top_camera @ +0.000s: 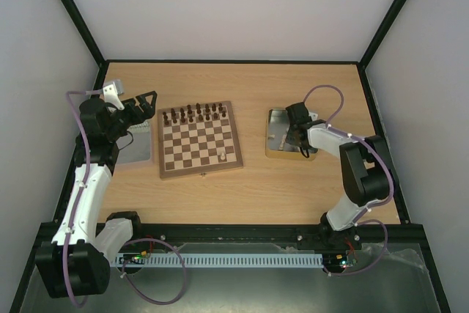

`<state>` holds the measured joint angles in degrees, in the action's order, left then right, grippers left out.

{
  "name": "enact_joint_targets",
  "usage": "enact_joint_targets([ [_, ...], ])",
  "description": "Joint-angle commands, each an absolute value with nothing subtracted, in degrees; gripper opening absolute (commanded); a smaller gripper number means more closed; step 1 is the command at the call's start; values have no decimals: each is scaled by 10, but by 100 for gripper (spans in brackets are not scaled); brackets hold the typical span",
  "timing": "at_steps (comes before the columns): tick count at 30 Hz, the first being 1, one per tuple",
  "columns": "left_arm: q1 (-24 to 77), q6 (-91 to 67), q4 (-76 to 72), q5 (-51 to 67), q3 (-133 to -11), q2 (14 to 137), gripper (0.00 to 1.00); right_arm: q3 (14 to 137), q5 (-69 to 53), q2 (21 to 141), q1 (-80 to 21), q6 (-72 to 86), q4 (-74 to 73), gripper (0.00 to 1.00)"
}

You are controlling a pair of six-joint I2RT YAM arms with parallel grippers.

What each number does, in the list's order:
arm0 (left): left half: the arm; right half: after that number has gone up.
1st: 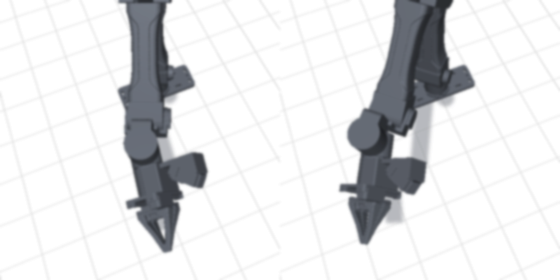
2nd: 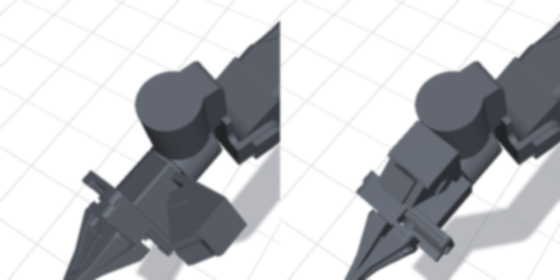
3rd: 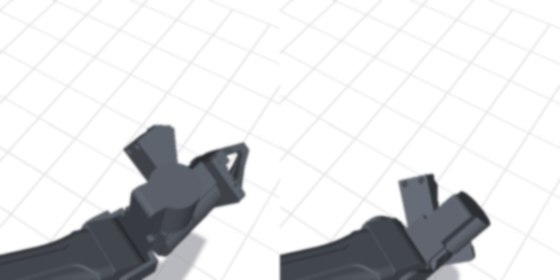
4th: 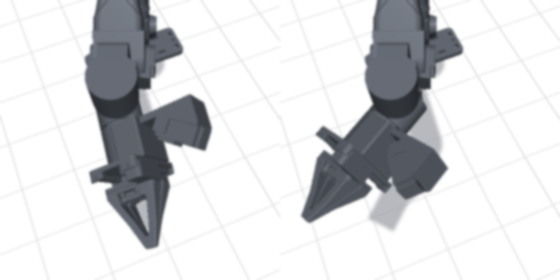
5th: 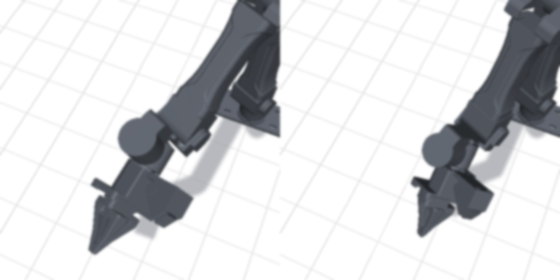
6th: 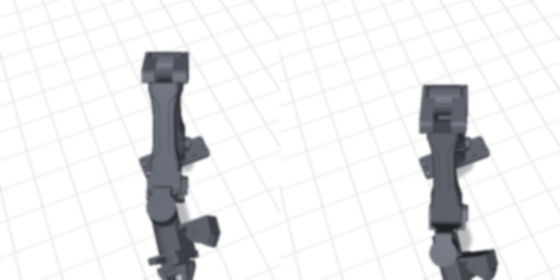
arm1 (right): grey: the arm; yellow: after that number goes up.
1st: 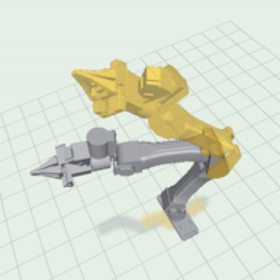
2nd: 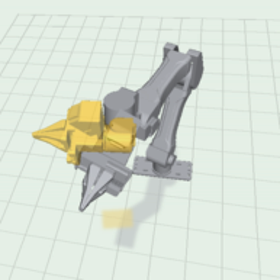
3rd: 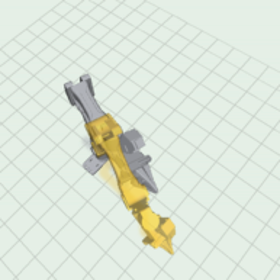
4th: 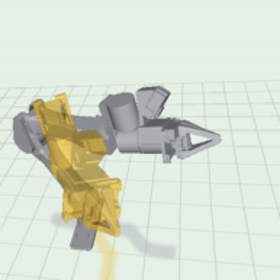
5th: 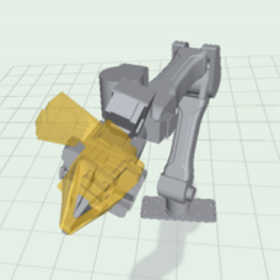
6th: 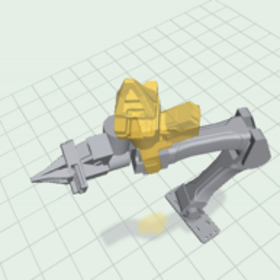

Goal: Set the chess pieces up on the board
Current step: Pick up the chess piece from the storage box.

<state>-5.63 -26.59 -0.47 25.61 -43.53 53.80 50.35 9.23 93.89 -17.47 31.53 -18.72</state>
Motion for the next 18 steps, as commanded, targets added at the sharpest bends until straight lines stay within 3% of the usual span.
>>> enact_joint_targets([
  [1, -54, -270, -16, 257, -430, 543, 100, 524, 116, 951, -165, 318, -163, 21],
  [18, -54, -270, -18, 257, -431, 548, 100, 554, 141, 995, -157, 306, -138, 26],
])
